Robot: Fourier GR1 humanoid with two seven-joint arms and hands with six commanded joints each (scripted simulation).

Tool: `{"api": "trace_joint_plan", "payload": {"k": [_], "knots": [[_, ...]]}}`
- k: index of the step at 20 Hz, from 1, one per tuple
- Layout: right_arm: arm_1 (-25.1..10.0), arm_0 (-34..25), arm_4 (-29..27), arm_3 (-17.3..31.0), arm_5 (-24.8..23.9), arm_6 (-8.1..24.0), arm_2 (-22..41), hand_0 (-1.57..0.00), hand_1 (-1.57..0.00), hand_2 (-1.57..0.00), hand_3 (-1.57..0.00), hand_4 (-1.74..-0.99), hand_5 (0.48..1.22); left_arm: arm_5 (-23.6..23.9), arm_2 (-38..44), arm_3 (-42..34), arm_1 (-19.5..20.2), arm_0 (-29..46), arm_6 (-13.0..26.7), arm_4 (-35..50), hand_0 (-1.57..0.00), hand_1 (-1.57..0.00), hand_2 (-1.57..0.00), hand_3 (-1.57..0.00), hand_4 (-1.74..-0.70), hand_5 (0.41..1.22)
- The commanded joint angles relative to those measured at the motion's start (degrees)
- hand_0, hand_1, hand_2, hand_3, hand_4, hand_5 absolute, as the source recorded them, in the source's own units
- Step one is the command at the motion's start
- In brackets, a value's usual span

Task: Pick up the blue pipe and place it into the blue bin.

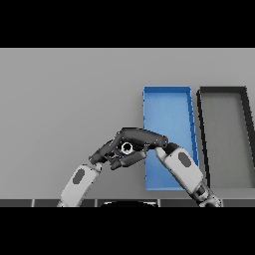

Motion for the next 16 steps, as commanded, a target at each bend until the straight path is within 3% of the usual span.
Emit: {"api": "trace_joint_plan", "payload": {"k": [1, 2, 6, 7, 8, 9, 11, 13, 16], "knots": [[0.5, 0.5, 0.6, -0.2, 0.5, -1.5, 0.2, -1.47, -1.47, -1.47, -1.43, -1.481, 1.077, 0.2, 0.0, 0.2, -0.2, -0.4, 0.1, -0.5, -1.57, -1.57, -1.55, -1.40, -1.73, 1.221], [0.5, 1.3, 1.1, -0.4, 0.6, -2.5, 0.0, -1.49, -1.49, -1.49, -1.46, -1.485, 1.106, 0.3, 0.3, 0.6, -0.2, -0.8, 0.0, -1.0, -1.57, -1.57, -1.55, -1.42, -1.73, 1.221], [2.5, 2.7, -4.6, -1.3, -1.6, 3.3, -0.8, -1.54, -1.54, -1.54, -1.52, -1.493, 1.174, 0.5, 0.6, 0.7, -0.1, -0.8, -0.3, -0.7, -1.57, -1.57, -1.56, -1.42, -1.73, 1.221], [2.8, 3.4, -4.5, -0.7, -1.5, 2.1, -0.9, -1.54, -1.55, -1.55, -1.53, -1.494, 1.183, 0.7, 0.3, 0.3, -0.1, -0.4, 0.8, -1.0, -1.57, -1.57, -1.56, -1.43, -1.73, 1.221], [3.3, 3.2, -4.7, -0.9, -1.7, 2.1, -0.9, -1.55, -1.55, -1.55, -1.54, -1.495, 1.191, 0.6, 0.7, 0.5, 0.2, -0.9, -0.4, -1.1, -1.57, -1.57, -1.57, -1.26, -1.73, 1.221], [3.1, 3.5, -4.2, -1.6, -2.1, 1.8, -0.9, -1.55, -1.55, -1.55, -1.55, -1.496, 1.197, 0.7, 0.4, 0.4, 0.2, -0.7, -1.6, -1.9, -1.45, -1.37, -1.34, -1.05, -1.63, 1.221], [4.0, 3.0, -3.1, -1.4, -2.8, 2.6, -1.0, -1.56, -1.56, -1.56, -1.56, -1.497, 1.206, -0.2, 0.4, 0.0, 1.0, -0.9, -0.5, -3.2, -0.94, -0.88, -0.85, -0.67, -1.41, 1.221], [4.0, 3.5, -2.8, -2.0, -2.7, 3.3, -1.3, -1.56, -1.56, -1.56, -1.56, -1.498, 1.211, -2.3, 0.6, 0.4, 0.9, -1.1, -0.1, -3.8, -0.60, -0.56, -0.55, -0.43, -1.25, 1.221], [5.4, 3.5, 0.2, -0.8, -2.2, 3.4, -1.5, -1.57, -1.57, -1.57, -1.57, -1.498, 1.216, -3.7, 1.0, 0.5, 1.1, -1.0, 3.1, -4.7, -0.31, -0.29, -0.28, -0.22, -1.09, 0.984]]}}
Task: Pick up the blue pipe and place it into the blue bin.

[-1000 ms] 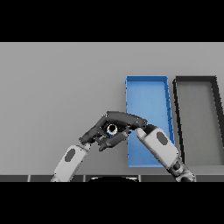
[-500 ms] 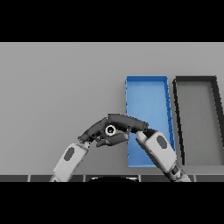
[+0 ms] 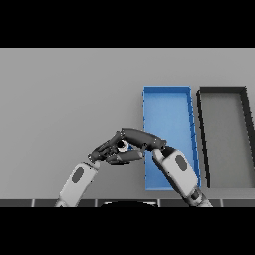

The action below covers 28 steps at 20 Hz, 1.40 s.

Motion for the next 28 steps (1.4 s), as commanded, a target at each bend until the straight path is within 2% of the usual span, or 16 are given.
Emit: {"api": "trace_joint_plan", "payload": {"k": [1, 3, 5, 7, 9, 12, 14, 16, 18, 20, 23, 24, 28], "knots": [[0.5, 0.1, 0.0, 0.0, 0.4, 0.1, -0.2, -1.57, -1.57, -1.57, -1.57, -1.499, 1.217, 0.0, -0.6, -0.3, -0.5, 0.2, 1.4, 0.1, -0.25, -0.23, -0.22, -0.18, -1.06, 0.912], [1.2, 0.2, 0.9, -0.6, 0.7, -1.7, -1.0, -1.57, -1.57, -1.57, -1.57, -1.499, 1.218, 0.1, 0.0, 0.2, 0.3, 0.5, 2.7, 0.1, -0.16, -0.15, -0.14, -0.11, -1.01, 0.785], [1.2, 0.3, 0.8, -1.4, 1.3, -1.4, -1.6, -1.57, -1.57, -1.57, -1.57, -1.499, 1.219, 0.7, 0.0, 0.3, 0.1, 0.6, 1.8, -0.1, -0.10, -0.09, -0.09, -0.07, -0.98, 0.682], [2.2, 0.2, 1.3, -1.0, 1.5, -0.5, -2.1, -1.57, -1.57, -1.57, -1.57, -1.499, 1.220, 0.6, 0.4, 0.2, -0.4, 0.9, 4.7, 1.3, -0.06, -0.06, -0.06, -0.05, -0.97, 0.607], [3.3, 0.6, 1.6, -1.2, 2.0, -2.2, -2.4, -1.57, -1.57, -1.57, -1.57, -1.498, 1.220, 0.9, 0.9, 0.8, -0.6, 0.3, 6.1, 1.6, -0.04, -0.04, -0.04, -0.03, -0.97, 0.557], [4.6, -0.3, -1.5, -1.4, 1.6, 0.5, -4.8, -1.57, -1.57, -1.57, -1.57, -1.496, 1.221, 1.5, 0.5, 1.9, -1.0, 0.0, 6.6, 0.9, -0.02, -0.02, -0.02, -0.01, -0.97, 0.519], [5.6, -4.0, -5.7, -2.1, 0.1, 5.6, -6.5, -1.57, -1.57, -1.57, -1.57, -1.495, 1.221, 1.6, 0.5, 1.4, -0.7, 0.1, 7.1, 0.9, -0.01, -0.01, -0.01, -0.01, -0.97, 0.501], [5.4, -8.2, -12.2, -2.2, -3.4, 10.7, -10.1, -1.57, -1.57, -1.57, -1.57, -1.494, 1.221, 1.6, 0.1, 1.7, -0.4, 0.9, 6.7, 0.5, -0.01, -0.01, -0.01, -0.01, -0.97, 0.489], [4.0, -12.9, -16.4, -1.4, -5.5, 12.7, -13.5, -1.57, -1.57, -1.57, -1.57, -1.495, 1.221, 1.7, 0.1, 1.6, -0.3, 0.7, 7.1, 0.2, 0.00, 0.00, 0.00, 0.00, -0.97, 0.479], [2.3, -18.4, -21.0, -0.1, -9.7, 13.0, -15.0, -1.57, -1.57, -1.57, -1.57, -1.496, 1.221, 1.5, 0.4, 1.2, 0.1, 0.5, 7.3, 0.4, 0.00, 0.00, 0.00, 0.00, -0.96, 0.475], [-1.1, -25.3, -21.5, 4.4, -13.5, 10.7, -22.1, -1.57, -1.57, -1.57, -1.57, -1.497, 1.221, 1.1, -0.3, -0.1, 0.8, 1.9, 5.4, 0.2, 0.00, 0.00, 0.00, 0.00, -0.95, 0.471], [-1.9, -26.2, -20.3, 4.9, -14.2, 9.8, -23.4, -1.57, -1.57, -1.57, -1.57, -1.498, 1.221, 1.3, -0.4, -0.7, 0.8, 2.0, 5.3, 0.3, 0.00, 0.00, 0.00, 0.00, -0.95, 0.468], [-5.5, -28.8, -13.6, 12.3, -14.1, 7.1, -28.2, -1.57, -1.57, -1.57, -1.57, -1.498, 1.221, 1.6, 0.1, -2.4, 1.1, 2.5, 7.4, 0.9, 0.00, 0.00, 0.00, 0.00, -0.95, 0.470]]}}
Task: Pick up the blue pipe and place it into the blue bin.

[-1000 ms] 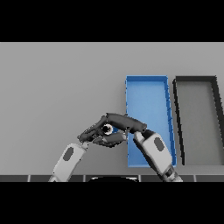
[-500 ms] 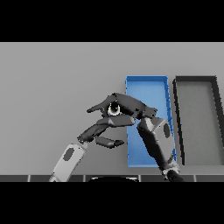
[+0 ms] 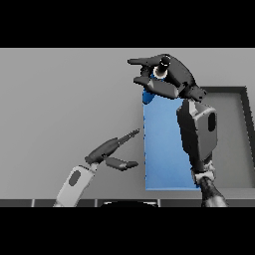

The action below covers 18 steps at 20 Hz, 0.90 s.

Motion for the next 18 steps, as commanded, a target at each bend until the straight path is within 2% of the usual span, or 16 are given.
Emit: {"api": "trace_joint_plan", "payload": {"k": [1, 5, 11, 14, 18], "knots": [[-1.0, 0.3, 1.2, 1.3, -0.1, 0.2, -1.1, -1.57, -1.57, -1.57, -1.57, -1.498, 1.221, 0.2, 0.1, -0.2, 0.0, 0.2, 0.6, 0.1, 0.00, 0.00, 0.00, 0.00, -0.95, 0.472], [-2.2, 4.4, 5.9, 4.2, 0.3, 1.3, -3.4, -1.57, -1.57, -1.57, -1.57, -1.499, 1.221, -0.1, 0.3, 0.3, 0.2, -0.3, 0.3, 0.0, 0.00, 0.00, 0.00, 0.00, -0.95, 0.470], [-2.2, 13.5, 13.0, 4.4, 0.6, 6.0, -4.3, -1.57, -1.57, -1.57, -1.57, -1.500, 1.221, 0.7, 0.9, 1.3, 0.6, -0.5, -1.0, -0.8, 0.00, 0.00, 0.00, 0.00, -0.93, 0.460], [-2.8, 17.9, 16.9, 5.5, -0.5, 6.0, -3.4, -1.57, -1.57, -1.57, -1.57, -1.500, 1.221, 0.9, 0.6, 0.9, 0.6, -0.5, -2.4, -1.3, 0.00, 0.00, 0.00, 0.00, -0.93, 0.463], [-4.8, 21.4, 18.5, 10.4, -6.1, 6.0, -0.1, -1.57, -1.57, -1.57, -1.57, -1.499, 1.221, 1.5, 0.5, 1.5, 0.2, -0.9, -1.8, -2.0, 0.00, 0.00, 0.00, 0.00, -0.93, 0.467]]}}
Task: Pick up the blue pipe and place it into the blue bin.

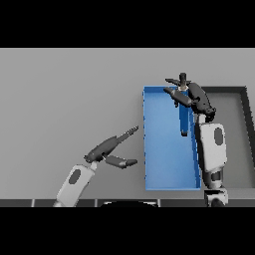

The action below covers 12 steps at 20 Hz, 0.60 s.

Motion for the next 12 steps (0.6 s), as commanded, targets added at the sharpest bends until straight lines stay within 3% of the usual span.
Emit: {"api": "trace_joint_plan", "payload": {"k": [1, 3, 5, 7, 8, 9, 10, 12], "knots": [[-0.4, 1.2, -1.3, 0.9, -1.8, 0.0, 1.5, -1.57, -1.57, -1.57, -1.57, -1.498, 1.221, 0.1, 0.4, -0.4, 0.4, 0.0, -0.6, 0.2, 0.00, 0.00, 0.00, 0.00, -0.93, 0.470], [-2.6, 3.4, -4.3, 2.6, -4.2, 0.0, 5.3, -1.57, -1.57, -1.57, -1.57, -1.497, 1.221, 0.3, 0.5, -0.1, 0.4, -0.4, -0.4, -0.2, 0.00, 0.00, 0.00, 0.00, -0.92, 0.476], [-6.2, 3.8, -8.5, 5.5, -7.2, 0.0, 10.0, -1.57, -1.57, -1.57, -1.01, -1.585, 1.221, 0.4, 0.6, 0.5, 0.5, -0.6, -0.8, -0.5, 0.00, 0.00, 0.00, 0.00, -0.92, 0.480], [-9.6, 4.1, -14.3, 6.5, -11.4, -0.4, 15.9, -1.57, -1.57, -1.57, -0.64, -1.641, 1.221, 0.2, 0.3, 0.4, 0.6, -0.2, -1.7, -0.5, 0.00, 0.00, 0.00, 0.00, -0.92, 0.484], [-11.9, 3.5, -17.6, 7.4, -14.2, -0.2, 19.1, -1.57, -1.57, -1.57, -0.51, -1.661, 1.221, 0.3, 0.3, 0.1, 0.3, -0.5, -1.6, -0.3, 0.00, 0.00, 0.00, 0.00, -0.92, 0.486], [-14.2, 2.8, -21.9, 8.5, -16.9, 0.0, 22.6, -1.57, -1.57, -1.57, -0.41, -1.677, 1.171, 0.5, 0.4, 0.7, 0.6, -0.5, -1.6, -0.7, 0.00, 0.00, 0.00, 0.00, -0.92, 0.489], [-16.6, 2.1, -26.6, 9.0, -20.1, 0.0, 27.4, -1.57, -1.57, -1.52, -0.45, -1.626, 1.161, 0.5, 0.2, 0.1, 0.1, -0.4, -1.0, -0.5, 0.00, 0.00, 0.00, 0.00, -0.92, 0.491], [-21.2, 0.2, -34.7, 9.2, -25.6, 0.0, 34.5, -1.08, -1.03, -0.99, -0.29, -1.469, 1.148, 0.5, 0.1, 0.0, 0.4, -0.3, -1.1, -0.8, 0.00, 0.00, 0.00, 0.00, -0.92, 0.493]]}}
